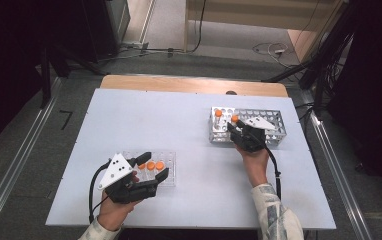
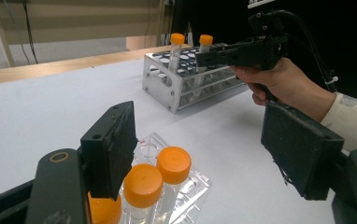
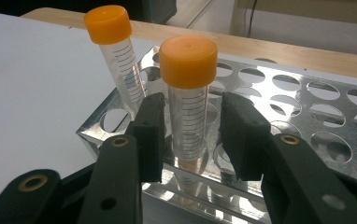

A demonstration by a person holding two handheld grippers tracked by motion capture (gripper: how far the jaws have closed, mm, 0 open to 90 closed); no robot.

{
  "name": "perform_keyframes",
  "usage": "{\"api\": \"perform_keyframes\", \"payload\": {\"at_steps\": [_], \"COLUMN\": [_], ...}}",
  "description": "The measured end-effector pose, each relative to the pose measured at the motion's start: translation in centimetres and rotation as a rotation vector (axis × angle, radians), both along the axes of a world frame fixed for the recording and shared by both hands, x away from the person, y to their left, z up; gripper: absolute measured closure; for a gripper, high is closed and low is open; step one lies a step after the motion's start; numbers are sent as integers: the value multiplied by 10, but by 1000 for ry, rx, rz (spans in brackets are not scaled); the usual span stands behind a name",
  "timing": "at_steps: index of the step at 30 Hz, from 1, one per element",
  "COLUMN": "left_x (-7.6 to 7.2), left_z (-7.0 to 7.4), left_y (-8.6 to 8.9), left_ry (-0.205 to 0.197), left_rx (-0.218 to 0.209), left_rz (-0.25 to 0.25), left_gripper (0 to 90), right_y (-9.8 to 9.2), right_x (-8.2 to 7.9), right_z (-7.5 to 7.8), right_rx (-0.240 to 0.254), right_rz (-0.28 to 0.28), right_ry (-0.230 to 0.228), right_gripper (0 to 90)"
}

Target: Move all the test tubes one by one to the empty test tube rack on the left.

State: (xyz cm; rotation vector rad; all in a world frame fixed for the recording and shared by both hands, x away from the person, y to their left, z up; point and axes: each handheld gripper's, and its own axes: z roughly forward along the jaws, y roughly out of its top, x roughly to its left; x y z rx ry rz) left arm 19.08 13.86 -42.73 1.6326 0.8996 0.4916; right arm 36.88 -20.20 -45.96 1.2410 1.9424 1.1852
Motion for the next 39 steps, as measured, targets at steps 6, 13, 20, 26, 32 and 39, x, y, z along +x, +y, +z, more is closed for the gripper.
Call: {"api": "perform_keyframes", "payload": {"at_steps": [6, 13, 20, 26, 32, 39], "left_x": [0, 0, 1, 1, 1, 0], "left_z": [0, -1, -1, -1, -1, 0], "left_y": [0, 0, 0, 0, 0, -1], "left_ry": [2, 3, 7, 8, 9, 6], "left_rx": [-1, 0, 1, 2, 1, 1], "left_rz": [0, -2, -3, -4, -5, -6], "left_gripper": [266, 267, 265, 264, 264, 260], "right_y": [1, 0, -3, -7, -11, -11], "right_x": [1, -1, -5, -11, -21, -46], "right_z": [-2, 3, 17, 32, 48, 58], "right_rx": [-4, 2, 20, 38, 55, 45], "right_rz": [1, 4, 13, 20, 42, 118], "right_ry": [-4, -30, -58, -95, -131, -133], "right_gripper": [695, 712, 713, 716, 716, 717]}}
